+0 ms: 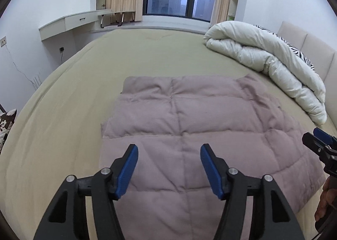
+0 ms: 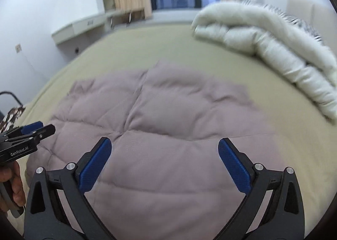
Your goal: Fold large clothes
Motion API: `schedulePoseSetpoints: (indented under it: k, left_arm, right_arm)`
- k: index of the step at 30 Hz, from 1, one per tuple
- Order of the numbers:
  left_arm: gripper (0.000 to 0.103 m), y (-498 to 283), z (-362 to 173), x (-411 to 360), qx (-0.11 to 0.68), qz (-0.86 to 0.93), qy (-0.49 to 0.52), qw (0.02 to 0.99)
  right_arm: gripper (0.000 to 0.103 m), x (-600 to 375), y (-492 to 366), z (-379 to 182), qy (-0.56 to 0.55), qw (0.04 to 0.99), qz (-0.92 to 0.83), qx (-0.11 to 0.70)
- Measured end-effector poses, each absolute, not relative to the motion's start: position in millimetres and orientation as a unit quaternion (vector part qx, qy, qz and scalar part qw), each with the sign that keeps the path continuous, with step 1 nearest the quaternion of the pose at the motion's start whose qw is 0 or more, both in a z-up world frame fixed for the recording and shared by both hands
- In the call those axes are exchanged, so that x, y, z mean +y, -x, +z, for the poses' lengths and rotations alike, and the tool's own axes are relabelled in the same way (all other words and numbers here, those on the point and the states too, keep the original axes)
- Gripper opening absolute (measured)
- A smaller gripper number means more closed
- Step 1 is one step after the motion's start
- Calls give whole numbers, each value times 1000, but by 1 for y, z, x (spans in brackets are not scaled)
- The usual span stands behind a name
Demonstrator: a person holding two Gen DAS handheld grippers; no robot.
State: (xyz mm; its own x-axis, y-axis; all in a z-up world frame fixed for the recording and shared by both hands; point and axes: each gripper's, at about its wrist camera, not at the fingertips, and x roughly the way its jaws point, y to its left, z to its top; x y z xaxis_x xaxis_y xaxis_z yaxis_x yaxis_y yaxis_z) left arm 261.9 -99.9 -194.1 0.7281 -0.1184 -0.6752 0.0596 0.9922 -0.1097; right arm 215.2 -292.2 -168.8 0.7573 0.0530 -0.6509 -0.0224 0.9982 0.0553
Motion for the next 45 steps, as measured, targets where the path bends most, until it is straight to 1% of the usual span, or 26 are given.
schedulePoseSetpoints:
  k: [2, 3, 5, 6, 7, 10, 12, 15, 17, 18, 20, 22, 24, 26, 27, 28, 31, 33, 35, 36, 38, 41, 45]
  left_arm:
    - [66, -253, -194, -120, 360, -63, 15, 931]
    - [66, -256, -202, -131, 372, -69, 0, 926]
    - [68, -264, -224, -138, 402, -69, -3, 913]
    - [73, -265, -231, -136, 407, -67, 1, 911]
    - [75, -267, -237, -134, 405, -63, 6, 912]
    - [78, -267, -244, -133, 401, -65, 0, 914]
    - [79, -267, -249, -133, 396, -69, -10, 916]
    - [78, -267, -246, -131, 403, -71, -5, 913]
    - [70, -259, -232, -124, 409, -71, 20, 909]
    - [67, -251, -225, -121, 400, -70, 27, 914]
    - [67, -233, -214, -113, 375, -58, 35, 925]
    - [67, -222, -217, -104, 373, -53, 50, 925]
    - [68, -224, -236, -103, 393, -50, 49, 917]
    - [68, -224, -247, -105, 393, -50, 36, 918]
    - [69, -226, -250, -107, 395, -51, 28, 917]
    - [69, -227, -251, -107, 397, -54, 27, 916]
    - [69, -227, -241, -98, 409, -66, 52, 909]
    - [69, -218, -226, -81, 401, -73, 89, 909]
    - [77, -207, -214, -55, 385, -64, 120, 913]
    - [88, -204, -211, -40, 379, -53, 136, 914]
    - [95, -205, -210, -1, 380, -43, 185, 905]
    - [95, -222, -226, 42, 417, -66, 249, 872]
    - [94, -247, -259, 70, 458, -103, 312, 826]
  right_arm:
    - [103, -311, -197, -169, -11, 938, -8, 347]
    - [103, -323, -197, -177, -8, 933, -23, 360]
    - [103, -349, -204, -206, -31, 907, -45, 417]
    - [103, -357, -205, -221, -45, 894, -40, 443]
    - [103, -363, -201, -231, -52, 896, -26, 439]
    - [103, -356, -195, -238, -15, 910, -28, 414]
    - [103, -352, -189, -244, -11, 914, -34, 405]
    - [103, -349, -188, -246, -10, 911, -39, 411]
    - [103, -350, -199, -233, -14, 898, -57, 437]
    - [101, -346, -197, -221, -15, 898, -66, 435]
    - [100, -334, -182, -193, -36, 919, -30, 391]
    - [100, -309, -166, -180, -30, 930, -2, 365]
    - [100, -286, -162, -188, -9, 926, 19, 376]
    - [101, -267, -174, -221, 14, 903, 28, 428]
    - [102, -266, -176, -231, 12, 901, 22, 432]
    - [103, -267, -175, -236, 5, 907, 21, 420]
    - [103, -271, -178, -232, -4, 903, 32, 429]
    - [103, -282, -181, -219, -28, 896, 51, 440]
    - [103, -308, -167, -192, -81, 916, 70, 387]
    - [103, -321, -165, -182, -99, 921, 74, 369]
    - [103, -362, -168, -171, -145, 917, 78, 365]
    - [103, -425, -183, -175, -230, 892, 95, 378]
    - [103, -486, -207, -200, -319, 852, 94, 404]
